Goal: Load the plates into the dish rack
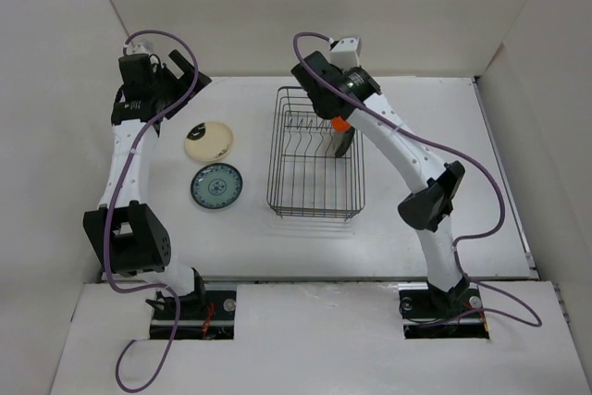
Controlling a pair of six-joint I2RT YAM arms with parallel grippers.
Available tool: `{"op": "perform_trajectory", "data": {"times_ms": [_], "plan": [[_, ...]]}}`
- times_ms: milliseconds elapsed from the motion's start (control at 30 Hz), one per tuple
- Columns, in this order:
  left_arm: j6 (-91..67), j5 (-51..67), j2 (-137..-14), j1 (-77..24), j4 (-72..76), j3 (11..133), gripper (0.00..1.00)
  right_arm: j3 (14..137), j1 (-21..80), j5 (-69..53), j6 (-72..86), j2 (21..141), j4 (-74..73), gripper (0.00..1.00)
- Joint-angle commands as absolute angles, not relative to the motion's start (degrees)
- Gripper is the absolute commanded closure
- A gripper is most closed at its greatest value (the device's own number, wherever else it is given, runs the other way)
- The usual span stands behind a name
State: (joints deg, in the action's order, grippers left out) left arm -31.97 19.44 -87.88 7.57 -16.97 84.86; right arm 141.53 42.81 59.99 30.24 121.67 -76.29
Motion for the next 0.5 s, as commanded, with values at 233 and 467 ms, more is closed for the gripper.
{"op": "perform_trajectory", "data": {"times_ms": [233, 467], "plan": [[-31.1, 19.8, -85.6, 7.6, -15.9, 85.6, 0.00, 143.8, 43.1, 62.2, 29.7, 126.9, -71.8, 1.00], [-31.1, 21.0, -85.6, 7.6, -15.4, 85.6, 0.00, 143.8, 43.1, 65.6, 29.7, 129.5, -70.5, 1.00]]}}
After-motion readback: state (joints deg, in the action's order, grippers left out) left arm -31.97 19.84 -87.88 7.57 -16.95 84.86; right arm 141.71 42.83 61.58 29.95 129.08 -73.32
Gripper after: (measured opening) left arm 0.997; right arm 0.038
